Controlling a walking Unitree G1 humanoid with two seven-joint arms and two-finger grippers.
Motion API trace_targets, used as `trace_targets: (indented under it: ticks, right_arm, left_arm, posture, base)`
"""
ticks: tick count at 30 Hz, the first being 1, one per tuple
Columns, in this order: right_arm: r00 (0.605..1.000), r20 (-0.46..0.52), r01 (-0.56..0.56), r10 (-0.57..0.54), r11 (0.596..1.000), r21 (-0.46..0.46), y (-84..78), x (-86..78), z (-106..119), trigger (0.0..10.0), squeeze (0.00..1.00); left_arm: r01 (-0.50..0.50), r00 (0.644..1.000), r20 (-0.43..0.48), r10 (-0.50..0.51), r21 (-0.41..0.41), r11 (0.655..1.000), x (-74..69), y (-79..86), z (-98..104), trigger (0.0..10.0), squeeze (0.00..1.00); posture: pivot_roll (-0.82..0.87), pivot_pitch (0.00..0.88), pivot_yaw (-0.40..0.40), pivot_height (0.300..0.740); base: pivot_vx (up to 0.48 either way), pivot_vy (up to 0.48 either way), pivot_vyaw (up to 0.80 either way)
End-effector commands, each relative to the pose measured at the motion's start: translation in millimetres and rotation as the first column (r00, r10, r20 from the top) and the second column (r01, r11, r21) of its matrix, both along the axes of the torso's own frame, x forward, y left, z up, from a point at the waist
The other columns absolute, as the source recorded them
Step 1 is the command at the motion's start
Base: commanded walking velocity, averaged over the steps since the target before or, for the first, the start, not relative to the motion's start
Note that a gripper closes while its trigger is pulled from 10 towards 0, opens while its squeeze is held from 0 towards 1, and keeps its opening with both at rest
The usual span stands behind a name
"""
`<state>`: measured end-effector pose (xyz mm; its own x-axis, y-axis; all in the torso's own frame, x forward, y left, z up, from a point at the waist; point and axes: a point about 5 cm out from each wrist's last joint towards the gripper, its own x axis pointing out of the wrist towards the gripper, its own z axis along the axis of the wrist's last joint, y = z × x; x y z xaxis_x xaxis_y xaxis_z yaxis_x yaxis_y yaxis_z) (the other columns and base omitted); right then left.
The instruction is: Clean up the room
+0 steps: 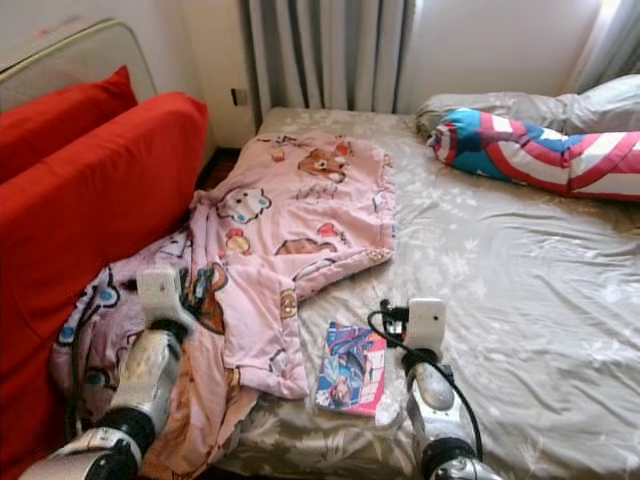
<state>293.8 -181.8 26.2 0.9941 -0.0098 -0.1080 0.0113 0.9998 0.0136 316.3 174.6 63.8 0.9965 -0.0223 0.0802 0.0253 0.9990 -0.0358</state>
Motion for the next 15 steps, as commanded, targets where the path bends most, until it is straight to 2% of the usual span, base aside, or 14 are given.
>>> trace_targets:
  ticks: [1, 9, 13, 15]
  right_arm:
    - [1.000, 0.007, -0.016, 0.017, 1.000, -0.016, 2.1, -7.8, -4.2, 10.0, 0.00]
    - [1.000, -0.008, -0.004, 0.003, 1.000, -0.030, -0.4, -32.7, -19.0, 10.0, 0.00]
    - [0.998, -0.067, -0.016, 0.012, 0.998, -0.063, 0.0, -36.5, -27.2, 10.0, 0.00]
    - [0.998, -0.065, -0.016, 0.013, 0.999, -0.051, 1.1, -32.6, -25.0, 10.0, 0.00]
  left_arm:
    - [-0.007, 1.000, -0.010, 0.007, 0.003, 1.000, -7.1, 2.8, -5.9, 10.0, 0.00]
    - [-0.027, 0.999, -0.045, 0.028, 0.021, 0.999, -31.7, 11.9, -24.7, 10.0, 0.00]
    - [-0.022, 0.999, -0.049, 0.022, 0.009, 1.000, -33.7, 11.5, -25.5, 10.0, 0.00]
    - [-0.006, 0.999, -0.040, 0.007, 0.011, 1.000, -29.2, 8.5, -21.6, 10.0, 0.00]
  posture:
    - [-0.11, 0.000, -0.014, 0.740]
    - [-0.09, 0.000, -0.034, 0.740]
    - [-0.09, 0.000, -0.040, 0.740]
    - [-0.08, 0.000, -0.039, 0.740]
  base:
    - [0.000, 0.000, 0.00]
    - [0.000, 0.000, 0.00]
    - [0.000, 0.000, 0.00]
    - [0.000, 0.000, 0.00]
